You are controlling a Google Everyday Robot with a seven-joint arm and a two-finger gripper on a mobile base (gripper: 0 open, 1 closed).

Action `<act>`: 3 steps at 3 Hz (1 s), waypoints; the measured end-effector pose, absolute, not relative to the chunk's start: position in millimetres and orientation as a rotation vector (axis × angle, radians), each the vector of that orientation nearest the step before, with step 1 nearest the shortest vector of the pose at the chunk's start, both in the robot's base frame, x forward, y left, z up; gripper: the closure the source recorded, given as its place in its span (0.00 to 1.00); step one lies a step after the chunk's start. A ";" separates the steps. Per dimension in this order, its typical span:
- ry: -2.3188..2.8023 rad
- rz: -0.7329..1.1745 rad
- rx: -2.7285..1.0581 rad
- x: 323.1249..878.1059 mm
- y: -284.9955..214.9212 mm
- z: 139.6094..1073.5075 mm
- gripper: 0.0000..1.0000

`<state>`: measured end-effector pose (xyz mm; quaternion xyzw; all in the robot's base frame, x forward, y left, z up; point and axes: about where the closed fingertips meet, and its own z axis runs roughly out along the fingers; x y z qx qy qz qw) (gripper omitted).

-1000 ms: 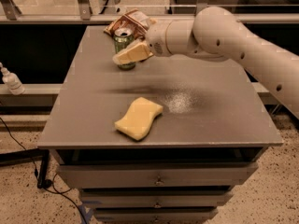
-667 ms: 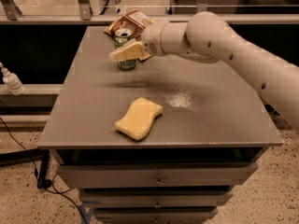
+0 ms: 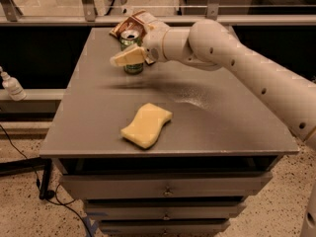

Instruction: Pick green can

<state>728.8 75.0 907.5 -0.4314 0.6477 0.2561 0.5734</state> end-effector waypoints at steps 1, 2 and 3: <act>1.517 0.618 -1.010 726.7 77.0 901.5 0.16; 1.510 0.645 -1.010 717.6 78.1 899.8 0.39; 1.487 0.682 -1.016 704.3 82.5 905.5 0.62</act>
Offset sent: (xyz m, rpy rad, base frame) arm -0.0214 -0.0017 -0.0091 0.0447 0.0241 0.0361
